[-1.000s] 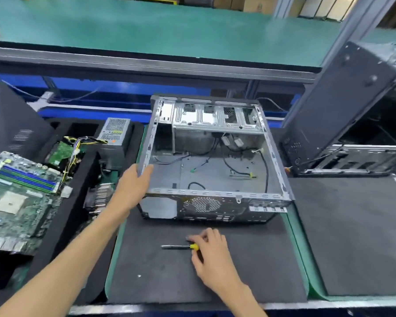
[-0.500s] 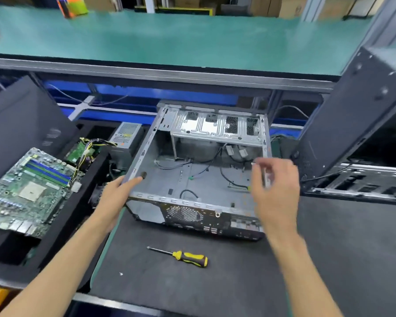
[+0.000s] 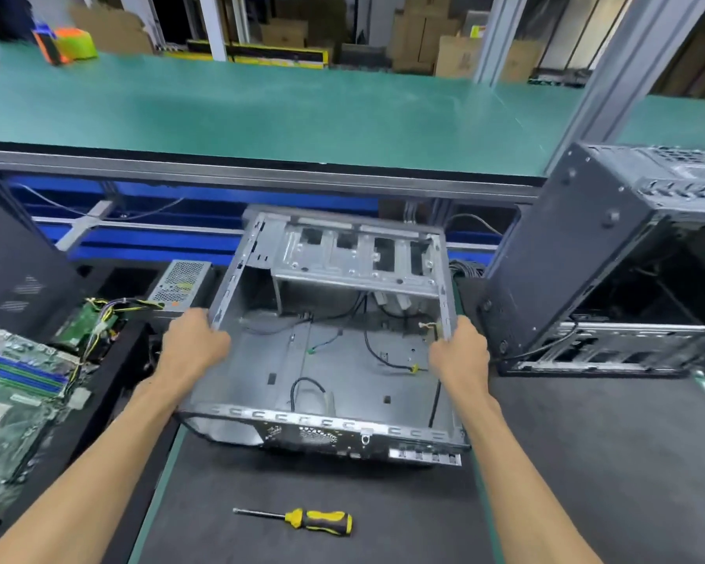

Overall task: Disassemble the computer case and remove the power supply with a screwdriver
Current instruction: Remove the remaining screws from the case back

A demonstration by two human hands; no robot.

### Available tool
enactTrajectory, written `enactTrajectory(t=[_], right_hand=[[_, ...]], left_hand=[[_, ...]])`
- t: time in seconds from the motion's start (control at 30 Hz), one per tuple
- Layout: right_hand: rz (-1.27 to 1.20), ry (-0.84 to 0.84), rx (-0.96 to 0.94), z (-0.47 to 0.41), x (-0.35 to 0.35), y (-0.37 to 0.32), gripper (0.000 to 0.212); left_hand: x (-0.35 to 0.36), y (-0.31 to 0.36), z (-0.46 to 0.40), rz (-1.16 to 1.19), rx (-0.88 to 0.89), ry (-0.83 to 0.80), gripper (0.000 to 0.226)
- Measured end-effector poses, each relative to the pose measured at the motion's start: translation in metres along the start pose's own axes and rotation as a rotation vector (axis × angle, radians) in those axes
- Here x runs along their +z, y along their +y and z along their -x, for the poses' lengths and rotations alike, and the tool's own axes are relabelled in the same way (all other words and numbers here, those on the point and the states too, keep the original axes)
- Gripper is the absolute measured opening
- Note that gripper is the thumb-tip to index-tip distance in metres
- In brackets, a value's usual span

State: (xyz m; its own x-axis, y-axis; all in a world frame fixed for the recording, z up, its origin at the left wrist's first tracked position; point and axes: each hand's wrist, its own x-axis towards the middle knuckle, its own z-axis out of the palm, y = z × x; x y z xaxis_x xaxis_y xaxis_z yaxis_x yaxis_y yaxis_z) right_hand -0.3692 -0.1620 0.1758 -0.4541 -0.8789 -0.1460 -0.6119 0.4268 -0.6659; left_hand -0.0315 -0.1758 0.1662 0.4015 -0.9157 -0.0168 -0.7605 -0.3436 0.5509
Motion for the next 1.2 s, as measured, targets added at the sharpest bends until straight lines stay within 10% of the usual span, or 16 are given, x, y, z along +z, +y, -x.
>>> enactTrajectory(t=[0.27,0.43,0.6,0.9,1.03,1.2], right_hand=[[-0.607,0.312,-0.011,0.033,0.024,-0.019,0.040],[-0.824,0.041,0.175,0.038,0.066,-0.034,0.039],[-0.954,-0.369,0.451,0.023,0.107,-0.030,0.049],[-1.214,-0.537,0.695,0.031,0.186,-0.017,0.046],[-0.946,-0.668,0.556,0.031,0.173,-0.026,0.018],[-0.412,-0.755,0.186,0.000,0.099,-0.057,0.037]], left_hand=[[-0.113,0.072,-0.010,-0.077,0.496,0.369,0.017],[-0.150,0.116,-0.014,-0.269,0.792,0.597,0.046],[-0.148,0.143,-0.015,-0.388,1.046,0.533,0.043],[-0.110,0.153,-0.022,-0.424,1.329,0.294,0.057],[-0.104,0.159,-0.027,-0.373,1.426,0.286,0.055],[-0.095,0.140,-0.037,-0.263,1.249,0.252,0.063]])
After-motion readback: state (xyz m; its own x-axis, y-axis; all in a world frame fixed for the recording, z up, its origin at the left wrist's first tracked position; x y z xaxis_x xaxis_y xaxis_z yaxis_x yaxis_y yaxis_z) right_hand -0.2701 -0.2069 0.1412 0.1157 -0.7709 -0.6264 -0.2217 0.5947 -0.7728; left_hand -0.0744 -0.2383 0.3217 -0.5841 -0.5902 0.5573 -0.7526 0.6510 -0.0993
